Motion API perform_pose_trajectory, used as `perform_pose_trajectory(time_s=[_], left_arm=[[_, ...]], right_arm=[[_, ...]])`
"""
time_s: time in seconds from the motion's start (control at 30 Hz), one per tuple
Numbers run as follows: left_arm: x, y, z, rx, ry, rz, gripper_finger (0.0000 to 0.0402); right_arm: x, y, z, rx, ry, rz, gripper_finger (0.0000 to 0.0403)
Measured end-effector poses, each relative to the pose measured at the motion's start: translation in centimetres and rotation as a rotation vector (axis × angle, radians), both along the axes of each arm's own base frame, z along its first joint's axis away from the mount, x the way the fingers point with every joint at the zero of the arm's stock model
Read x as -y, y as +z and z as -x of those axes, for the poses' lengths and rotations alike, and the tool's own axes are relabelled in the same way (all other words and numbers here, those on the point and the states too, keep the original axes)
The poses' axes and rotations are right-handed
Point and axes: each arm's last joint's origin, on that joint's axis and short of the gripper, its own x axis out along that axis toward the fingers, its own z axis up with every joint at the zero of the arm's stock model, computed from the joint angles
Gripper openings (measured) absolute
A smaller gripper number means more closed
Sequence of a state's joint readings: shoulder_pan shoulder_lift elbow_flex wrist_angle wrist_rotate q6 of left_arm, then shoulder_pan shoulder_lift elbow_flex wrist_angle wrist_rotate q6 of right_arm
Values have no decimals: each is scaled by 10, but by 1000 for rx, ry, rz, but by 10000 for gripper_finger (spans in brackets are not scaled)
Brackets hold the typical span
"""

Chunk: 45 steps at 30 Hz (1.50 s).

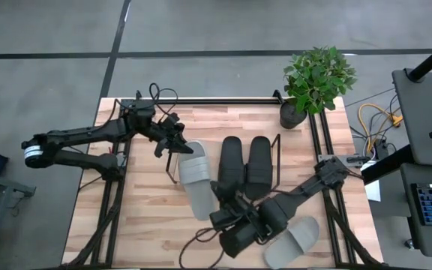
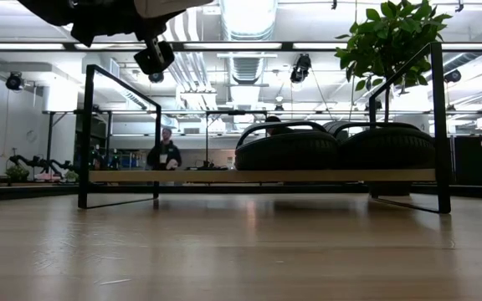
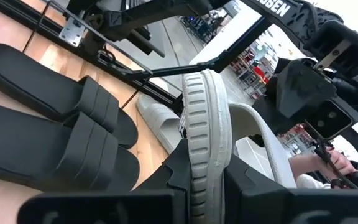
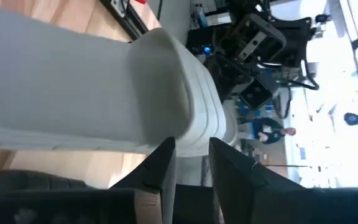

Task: Pick and place slides into the shelf
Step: Put the left gray slides on the shelf

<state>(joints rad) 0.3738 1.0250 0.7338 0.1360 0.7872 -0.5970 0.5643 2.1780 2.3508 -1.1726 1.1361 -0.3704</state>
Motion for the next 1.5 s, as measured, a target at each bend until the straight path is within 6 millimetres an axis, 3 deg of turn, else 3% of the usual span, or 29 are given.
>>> perform_pose_trajectory(time_s=[0.17, 0.77, 0.97, 1.17, 1.5], left_arm=[[0, 0, -1, -5, 1, 1, 16], [0, 0, -1, -5, 5, 0, 16], [0, 0, 0, -5, -3, 1, 16], [0, -1, 0, -3, -9, -4, 16], [-1, 3, 1, 24, -10, -14, 58]], right_arm=[[14, 1, -10, 2, -13, -26, 96], [35, 0, -26, 4, -15, -102, 97], [43, 1, -31, 13, -28, -113, 73], [43, 0, -31, -14, -5, -106, 17], [44, 0, -31, 6, -24, -119, 10]])
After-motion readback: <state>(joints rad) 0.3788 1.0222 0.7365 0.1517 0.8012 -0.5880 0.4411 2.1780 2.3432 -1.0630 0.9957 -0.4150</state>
